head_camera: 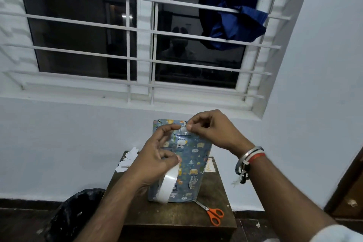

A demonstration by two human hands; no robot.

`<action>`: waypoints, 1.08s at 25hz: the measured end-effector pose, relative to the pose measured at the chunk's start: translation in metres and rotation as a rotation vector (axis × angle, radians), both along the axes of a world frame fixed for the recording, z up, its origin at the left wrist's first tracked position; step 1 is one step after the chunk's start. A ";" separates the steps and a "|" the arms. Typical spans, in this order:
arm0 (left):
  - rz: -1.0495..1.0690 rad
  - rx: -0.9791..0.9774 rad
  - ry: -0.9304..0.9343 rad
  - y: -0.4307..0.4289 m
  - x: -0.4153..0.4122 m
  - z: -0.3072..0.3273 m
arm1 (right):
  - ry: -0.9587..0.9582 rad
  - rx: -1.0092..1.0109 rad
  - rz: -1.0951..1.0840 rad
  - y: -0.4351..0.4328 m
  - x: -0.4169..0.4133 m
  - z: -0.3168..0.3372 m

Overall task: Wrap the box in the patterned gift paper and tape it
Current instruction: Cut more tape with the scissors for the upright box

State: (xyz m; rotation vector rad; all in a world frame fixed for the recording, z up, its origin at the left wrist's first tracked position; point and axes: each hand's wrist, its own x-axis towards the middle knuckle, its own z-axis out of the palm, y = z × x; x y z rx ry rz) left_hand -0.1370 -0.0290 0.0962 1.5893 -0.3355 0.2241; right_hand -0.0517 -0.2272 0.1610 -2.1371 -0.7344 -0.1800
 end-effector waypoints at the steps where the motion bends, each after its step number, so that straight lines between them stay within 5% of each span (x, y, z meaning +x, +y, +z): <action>1: -0.003 0.004 0.019 0.000 0.000 -0.001 | -0.004 -0.073 0.023 0.004 0.007 0.002; 13: -0.011 -0.040 0.107 -0.002 0.008 -0.015 | -0.019 -0.391 0.084 0.016 0.026 0.008; 27: 0.025 -0.068 0.131 -0.004 0.008 -0.016 | -0.109 -0.209 -0.153 0.017 0.025 -0.020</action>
